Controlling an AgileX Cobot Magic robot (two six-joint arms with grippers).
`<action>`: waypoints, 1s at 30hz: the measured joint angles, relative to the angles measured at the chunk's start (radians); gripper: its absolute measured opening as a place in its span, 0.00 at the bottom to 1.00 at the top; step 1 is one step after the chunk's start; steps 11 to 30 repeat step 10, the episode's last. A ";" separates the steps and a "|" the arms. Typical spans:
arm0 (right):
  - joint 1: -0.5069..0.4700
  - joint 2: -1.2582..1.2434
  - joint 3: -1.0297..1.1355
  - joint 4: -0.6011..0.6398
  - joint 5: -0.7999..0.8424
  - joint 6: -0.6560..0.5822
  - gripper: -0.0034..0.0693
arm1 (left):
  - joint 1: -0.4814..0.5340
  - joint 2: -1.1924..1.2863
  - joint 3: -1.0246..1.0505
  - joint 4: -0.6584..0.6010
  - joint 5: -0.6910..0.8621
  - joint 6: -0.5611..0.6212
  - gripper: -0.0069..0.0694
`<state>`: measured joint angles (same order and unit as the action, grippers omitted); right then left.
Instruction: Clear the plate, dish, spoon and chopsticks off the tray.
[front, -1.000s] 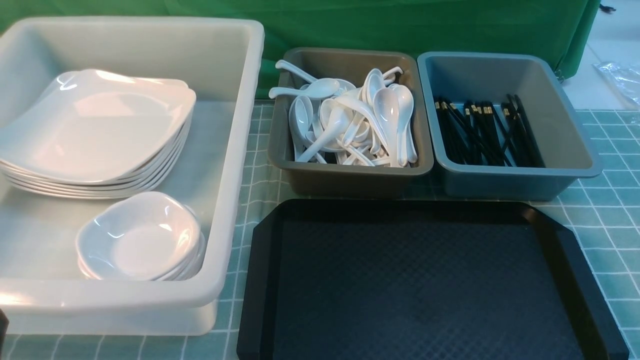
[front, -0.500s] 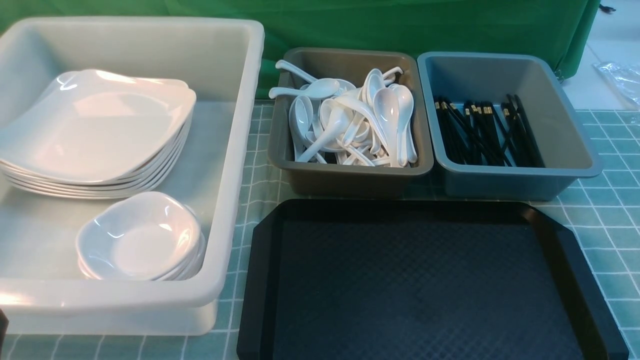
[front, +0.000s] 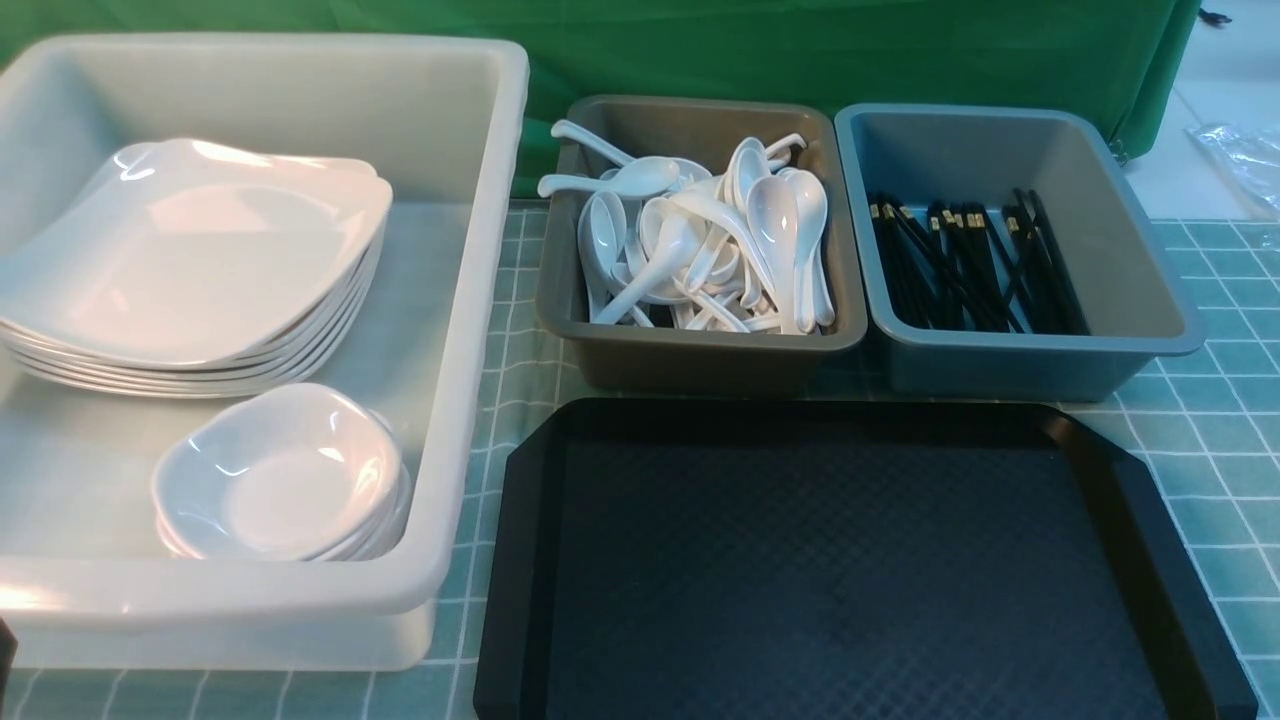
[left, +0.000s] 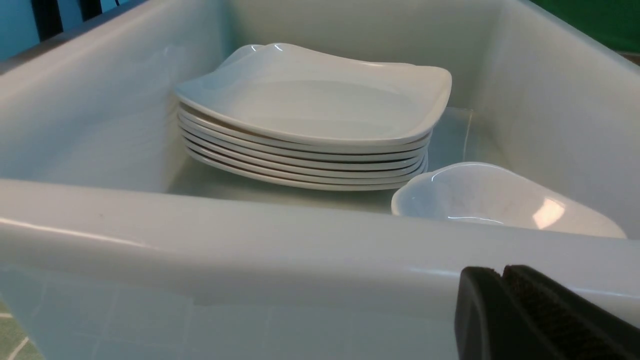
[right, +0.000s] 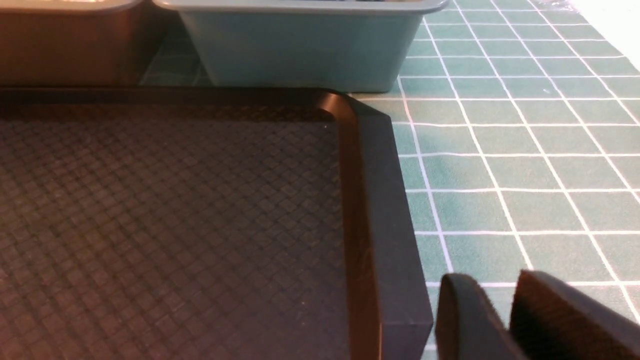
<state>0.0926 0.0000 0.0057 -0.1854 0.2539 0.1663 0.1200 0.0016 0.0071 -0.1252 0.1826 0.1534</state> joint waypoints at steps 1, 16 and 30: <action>0.000 0.000 0.000 0.000 0.000 0.000 0.33 | 0.000 0.000 0.000 0.000 0.000 0.000 0.11; 0.000 0.000 0.000 0.000 0.000 0.000 0.34 | 0.000 0.000 0.000 0.000 0.000 0.002 0.11; 0.000 0.000 0.000 0.000 0.000 0.000 0.34 | 0.000 0.000 0.000 0.000 0.000 0.002 0.11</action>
